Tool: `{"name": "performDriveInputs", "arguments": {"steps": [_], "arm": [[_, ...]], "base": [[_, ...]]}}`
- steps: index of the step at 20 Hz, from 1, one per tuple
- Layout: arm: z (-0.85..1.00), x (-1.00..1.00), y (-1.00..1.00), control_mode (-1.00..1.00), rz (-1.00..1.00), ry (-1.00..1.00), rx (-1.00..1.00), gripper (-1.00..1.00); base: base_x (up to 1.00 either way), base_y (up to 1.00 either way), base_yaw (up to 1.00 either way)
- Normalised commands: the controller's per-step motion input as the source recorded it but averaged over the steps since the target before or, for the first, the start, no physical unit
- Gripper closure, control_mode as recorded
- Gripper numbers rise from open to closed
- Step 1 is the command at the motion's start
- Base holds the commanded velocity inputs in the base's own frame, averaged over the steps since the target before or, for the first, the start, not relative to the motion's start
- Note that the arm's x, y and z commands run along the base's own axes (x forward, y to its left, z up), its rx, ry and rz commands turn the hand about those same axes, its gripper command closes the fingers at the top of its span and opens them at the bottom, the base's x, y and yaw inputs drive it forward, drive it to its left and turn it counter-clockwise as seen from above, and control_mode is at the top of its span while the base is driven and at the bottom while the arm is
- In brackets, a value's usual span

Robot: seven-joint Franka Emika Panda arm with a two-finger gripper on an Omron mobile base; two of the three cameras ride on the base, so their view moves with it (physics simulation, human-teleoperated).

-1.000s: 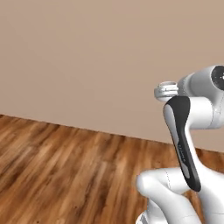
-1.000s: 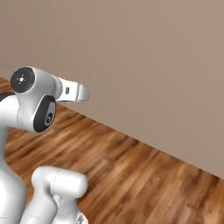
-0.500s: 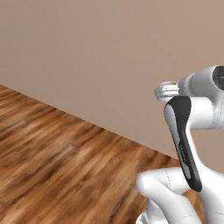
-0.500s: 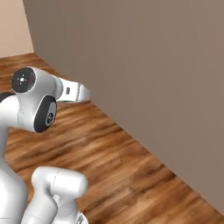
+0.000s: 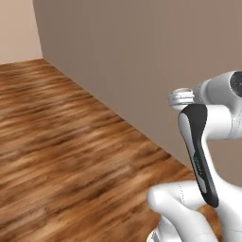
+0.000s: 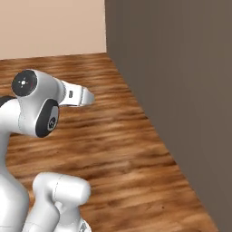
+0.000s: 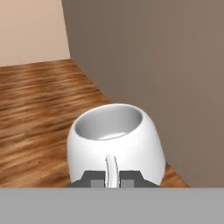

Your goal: There is a tray on the dining counter. Grab the cup, mug, and pitcher and place them on the tray. The pitcher may be placed next to the tray if it cannot fit the tray.

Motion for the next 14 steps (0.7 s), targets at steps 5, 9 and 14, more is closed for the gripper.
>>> {"name": "performDriveInputs", "arguments": {"steps": [5, 9, 14], "arm": [[0.0, 0.0, 0.0, 1.0, 0.0, 0.0, 0.0, 1.0], [0.0, 0.0, 0.0, 1.0, 0.0, 0.0, 0.0, 1.0], [0.0, 0.0, 0.0, 1.0, 0.0, 0.0, 0.0, 1.0]], "base": [[1.0, 0.03, 0.53], [1.0, 0.1, 0.34], [1.0, 0.17, 0.26]]}}
